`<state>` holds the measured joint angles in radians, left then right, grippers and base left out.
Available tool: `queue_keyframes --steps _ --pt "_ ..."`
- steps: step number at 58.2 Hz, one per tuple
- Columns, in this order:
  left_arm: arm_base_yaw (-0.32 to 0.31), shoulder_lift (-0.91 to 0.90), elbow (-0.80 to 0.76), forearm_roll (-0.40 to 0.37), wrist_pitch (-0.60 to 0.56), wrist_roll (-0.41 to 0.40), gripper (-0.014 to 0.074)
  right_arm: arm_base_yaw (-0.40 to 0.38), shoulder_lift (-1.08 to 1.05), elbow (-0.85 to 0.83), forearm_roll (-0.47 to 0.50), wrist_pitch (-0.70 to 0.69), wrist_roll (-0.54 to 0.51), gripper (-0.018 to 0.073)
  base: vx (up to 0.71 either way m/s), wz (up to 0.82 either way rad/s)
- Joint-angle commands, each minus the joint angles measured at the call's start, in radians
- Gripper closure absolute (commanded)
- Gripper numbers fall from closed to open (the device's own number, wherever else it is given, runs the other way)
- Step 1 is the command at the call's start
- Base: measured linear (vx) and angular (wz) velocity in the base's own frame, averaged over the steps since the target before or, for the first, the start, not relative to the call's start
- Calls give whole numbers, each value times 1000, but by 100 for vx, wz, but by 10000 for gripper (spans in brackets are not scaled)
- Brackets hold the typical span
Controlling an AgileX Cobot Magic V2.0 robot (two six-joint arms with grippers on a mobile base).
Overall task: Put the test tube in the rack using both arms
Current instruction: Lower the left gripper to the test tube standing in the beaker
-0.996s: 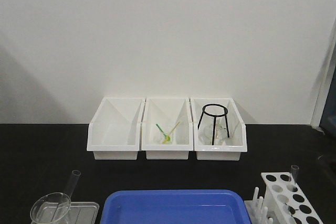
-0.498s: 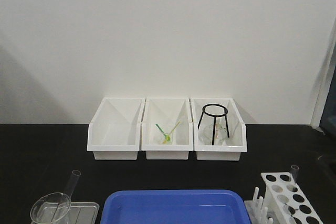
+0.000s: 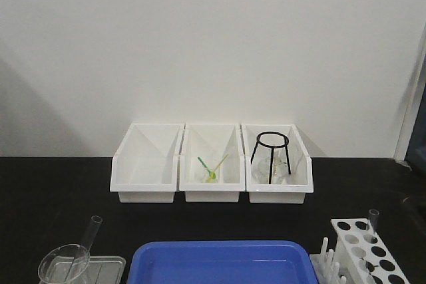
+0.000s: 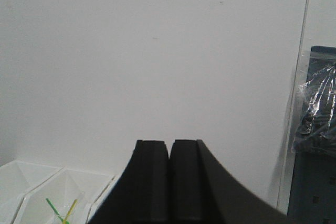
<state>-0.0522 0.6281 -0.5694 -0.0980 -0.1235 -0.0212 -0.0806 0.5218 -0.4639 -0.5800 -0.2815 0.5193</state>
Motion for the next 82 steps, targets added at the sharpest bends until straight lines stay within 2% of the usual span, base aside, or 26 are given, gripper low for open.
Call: queue_keyframes --steps 1,11,20,25,33,41,48,55,59,64,71,77,82 --pt "-6 29 -35 -3 -85 1 556 2 8 -37 3 -69 -6 568 0 0" --pt "-7 80 -35 -3 -84 1 460 2 9 -37 -1 -68 -7 546 0 0" --pt "-7 95 -35 -3 -83 1 300 2 9 -37 -1 -68 -7 465 0 0" --pt "-7 95 -35 -3 -83 1 206 2 9 -37 -1 -68 -7 384 0 0" --pt "-7 95 -35 -3 -83 1 81 2 9 -37 -1 -65 -7 168 0 0" --pt "-7 93 -35 -3 -86 1 40 2 9 -37 0 -45 -7 -50 0 0" --pt "-7 93 -35 -8 -127 -12 41 2 9 -37 0 -62 -7 -160 0 0" --pt "-13 93 -35 -11 -139 -67 41 2 9 -37 6 -117 9 -168 0 0" --pt "-36 106 -35 8 -126 -55 41 2 10 -37 6 -128 18 -160 0 0" --pt "-73 151 -35 89 -96 -19 41 2 25 -37 6 -119 19 -142 0 0" --pt "-123 253 -35 256 -38 1 41 2 58 -37 6 -112 19 -106 0 0" --pt "-145 345 -35 335 18 1 41 2 89 -37 6 -112 19 -67 0 0" --pt "-147 429 -35 372 34 1 41 2 113 -37 6 -112 19 -34 0 0"
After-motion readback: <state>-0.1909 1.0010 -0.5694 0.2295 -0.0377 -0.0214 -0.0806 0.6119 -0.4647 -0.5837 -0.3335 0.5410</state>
